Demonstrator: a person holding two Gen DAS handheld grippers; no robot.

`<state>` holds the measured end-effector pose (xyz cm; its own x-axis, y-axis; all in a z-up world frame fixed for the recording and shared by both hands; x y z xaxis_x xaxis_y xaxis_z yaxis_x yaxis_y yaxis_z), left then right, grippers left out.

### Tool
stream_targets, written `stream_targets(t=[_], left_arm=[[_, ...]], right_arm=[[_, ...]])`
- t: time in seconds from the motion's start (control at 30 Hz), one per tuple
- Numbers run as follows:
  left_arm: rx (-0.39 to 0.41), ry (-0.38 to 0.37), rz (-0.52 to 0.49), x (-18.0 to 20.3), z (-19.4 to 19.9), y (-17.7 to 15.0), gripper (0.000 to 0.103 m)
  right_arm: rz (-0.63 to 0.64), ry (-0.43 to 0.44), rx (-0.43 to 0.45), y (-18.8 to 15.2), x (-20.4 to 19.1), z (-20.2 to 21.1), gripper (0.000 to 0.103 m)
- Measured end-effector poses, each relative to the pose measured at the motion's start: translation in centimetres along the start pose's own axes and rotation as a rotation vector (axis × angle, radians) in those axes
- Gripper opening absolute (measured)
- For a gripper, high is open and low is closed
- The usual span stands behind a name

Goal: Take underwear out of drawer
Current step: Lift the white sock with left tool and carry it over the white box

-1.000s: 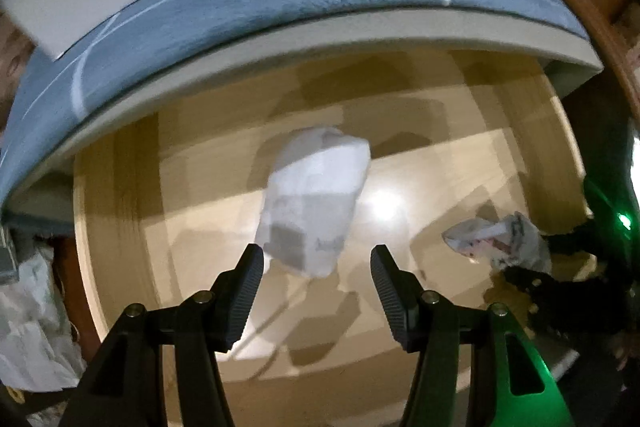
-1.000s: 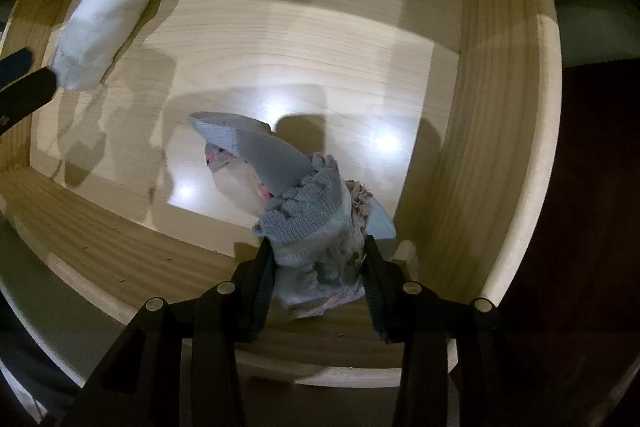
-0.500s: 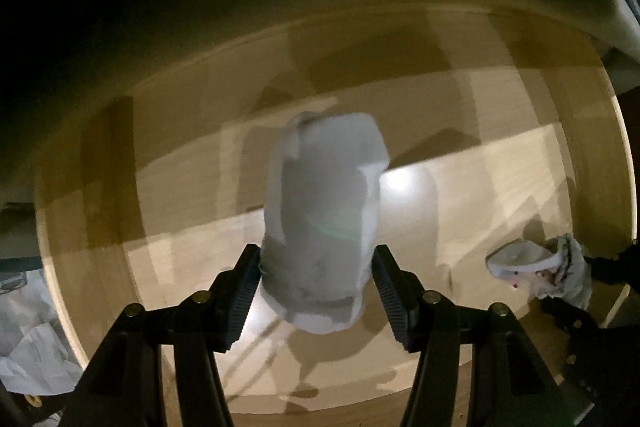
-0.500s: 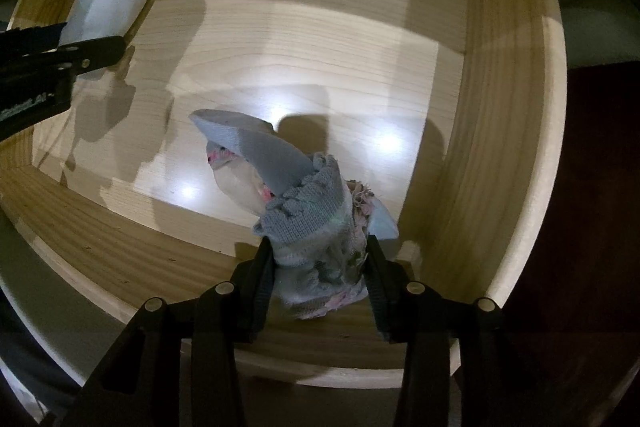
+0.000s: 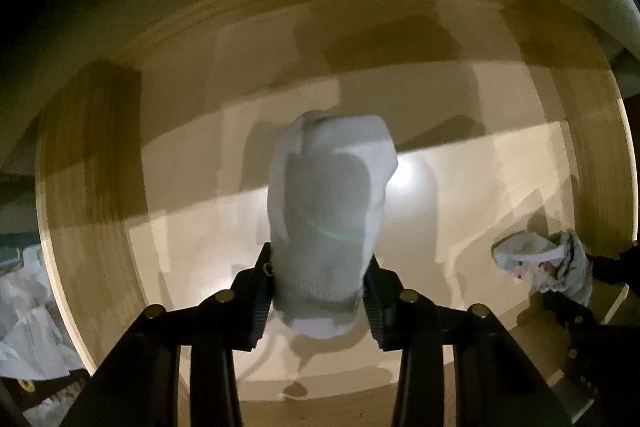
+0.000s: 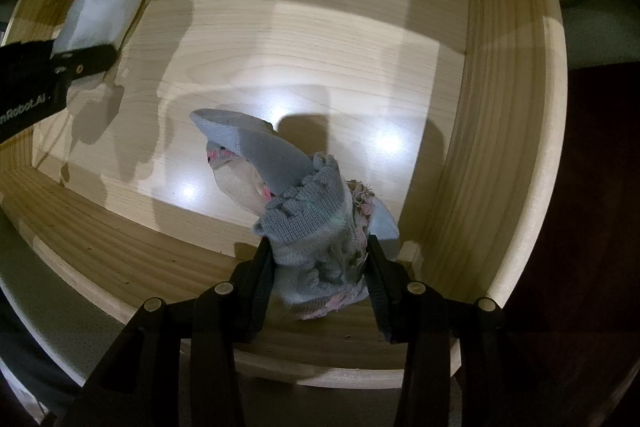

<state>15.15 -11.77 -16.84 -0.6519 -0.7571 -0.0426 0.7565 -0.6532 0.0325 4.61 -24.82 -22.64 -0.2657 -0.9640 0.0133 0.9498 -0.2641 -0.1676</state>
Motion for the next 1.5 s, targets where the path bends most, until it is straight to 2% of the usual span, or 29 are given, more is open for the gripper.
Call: stream_targets(t=[0.1, 0.23, 0.47, 0.77, 1.07, 1.5], left_arm=[[-0.037, 0.004, 0.012, 0.1, -0.3, 0.0, 0.040], [-0.079, -0.031, 0.056, -0.3, -0.7, -0.9, 0.040], [-0.098, -0.073, 0.131, -1.6, -0.9, -2.9, 0.038], [-0.048, -0.078, 0.167, -1.7, 1.3, -4.9, 0.038], [0.016, -0.046, 0.191, -0.8, 4.6, -7.9, 0.038], [0.133, 0.004, 0.204, -2.7, 10.5, -9.3, 0.038]], right_arm=[[-0.003, -0.002, -0.001, -0.1, -0.1, -0.1, 0.040], [-0.004, -0.003, -0.002, 0.2, -0.2, -0.1, 0.040], [-0.006, -0.005, -0.005, 0.5, -0.5, 0.0, 0.040], [-0.010, -0.009, -0.010, 0.9, -0.6, 0.0, 0.041], [-0.017, -0.010, 0.004, 1.2, -1.1, 0.1, 0.043], [-0.032, -0.010, 0.014, 0.8, -1.7, 0.0, 0.043]])
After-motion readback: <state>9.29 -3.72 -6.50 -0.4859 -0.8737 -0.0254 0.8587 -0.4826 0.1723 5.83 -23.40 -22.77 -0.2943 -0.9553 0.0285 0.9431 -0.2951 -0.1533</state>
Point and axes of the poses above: each gripper's, at about its wrist camera, not at the fingertips, and z roughly against the way its jaws point, x to its right, y to its top, the point moved 4 cm from there along -z, roughly the way its jaws point, and after that the axes turned 11 degrees about -z, right-handed, at the moved point
